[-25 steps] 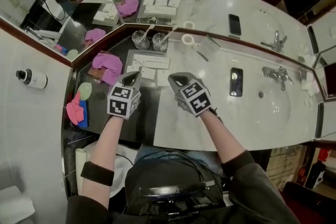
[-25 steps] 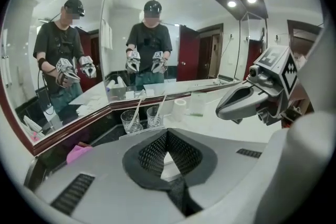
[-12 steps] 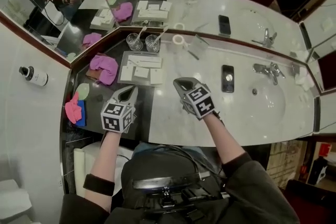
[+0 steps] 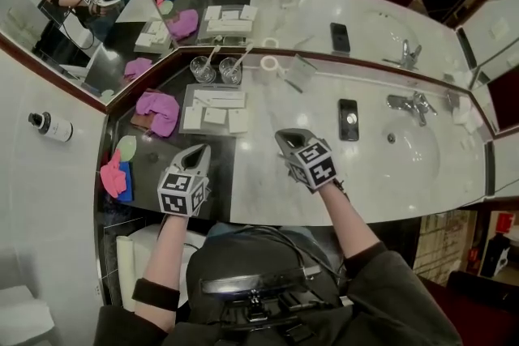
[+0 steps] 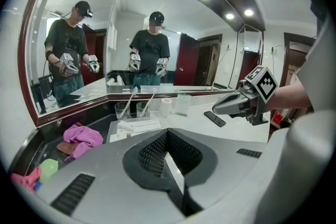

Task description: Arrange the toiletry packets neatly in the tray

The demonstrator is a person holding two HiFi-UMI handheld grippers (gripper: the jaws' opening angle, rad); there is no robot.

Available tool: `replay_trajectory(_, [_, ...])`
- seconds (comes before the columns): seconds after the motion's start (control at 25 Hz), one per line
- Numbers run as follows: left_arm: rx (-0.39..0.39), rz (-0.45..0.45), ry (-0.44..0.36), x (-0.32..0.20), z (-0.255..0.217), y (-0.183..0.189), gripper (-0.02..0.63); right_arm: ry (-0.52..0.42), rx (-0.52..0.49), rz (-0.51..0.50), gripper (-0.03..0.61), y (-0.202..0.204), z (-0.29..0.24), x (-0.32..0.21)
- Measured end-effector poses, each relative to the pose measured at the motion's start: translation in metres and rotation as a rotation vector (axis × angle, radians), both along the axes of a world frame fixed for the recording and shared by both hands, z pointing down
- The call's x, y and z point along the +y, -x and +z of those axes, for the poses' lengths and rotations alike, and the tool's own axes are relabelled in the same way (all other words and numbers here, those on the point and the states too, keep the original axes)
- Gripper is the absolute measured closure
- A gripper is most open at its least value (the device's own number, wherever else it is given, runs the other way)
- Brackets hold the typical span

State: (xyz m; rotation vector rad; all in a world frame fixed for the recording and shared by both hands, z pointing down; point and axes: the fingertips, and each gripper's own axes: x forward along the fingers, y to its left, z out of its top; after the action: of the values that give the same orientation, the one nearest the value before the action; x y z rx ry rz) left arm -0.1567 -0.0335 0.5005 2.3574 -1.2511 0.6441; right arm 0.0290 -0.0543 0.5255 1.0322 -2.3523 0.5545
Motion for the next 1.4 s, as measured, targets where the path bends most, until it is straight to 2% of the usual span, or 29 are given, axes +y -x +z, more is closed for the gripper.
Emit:
replay_trajectory(0.28, [0.021,0.012,0.007,0.001,0.003,0.002,0.612,0.029,0.035,0.088,0.571,-0.031,0.021,0.000])
replay_trajectory(0.32, [0.025,0.015,0.008,0.000,0.003,0.002,0.612,0.038,0.052,0.105,0.541,-0.037,0.025,0.000])
replay_trajectory(0.4, [0.031,0.026,0.011,-0.001,0.004,0.000,0.612,0.054,0.082,0.117,0.539,-0.043,0.031,0.001])
replay_trajectory(0.44, [0.033,0.033,0.014,-0.002,0.005,-0.001,0.612,0.061,0.096,0.109,0.515,-0.043,0.034,0.002])
replay_trajectory(0.56, [0.037,0.059,0.027,-0.003,0.011,-0.006,0.612,0.084,0.181,0.028,0.421,-0.042,0.053,0.014])
replay_trajectory(0.68, [0.040,0.085,0.041,-0.004,0.019,-0.011,0.612,0.102,0.316,-0.119,0.378,-0.041,0.086,0.031])
replay_trajectory(0.8, [0.042,0.102,0.051,-0.003,0.024,-0.014,0.612,0.124,0.446,-0.260,0.368,-0.043,0.120,0.046])
replay_trajectory(0.96, [0.050,0.105,0.066,-0.001,0.033,-0.016,0.612,0.142,0.585,-0.377,0.368,-0.055,0.151,0.049])
replay_trajectory(1.08, [0.053,0.100,0.079,0.002,0.040,-0.015,0.612,0.166,0.630,-0.424,0.368,-0.058,0.168,0.049])
replay_trajectory(1.36, [0.063,0.056,0.091,0.005,0.049,-0.004,0.612,0.242,0.650,-0.507,0.370,-0.049,0.198,0.052])
replay_trajectory(1.4, [0.064,0.051,0.093,0.005,0.050,-0.003,0.612,0.251,0.652,-0.517,0.397,-0.049,0.201,0.053])
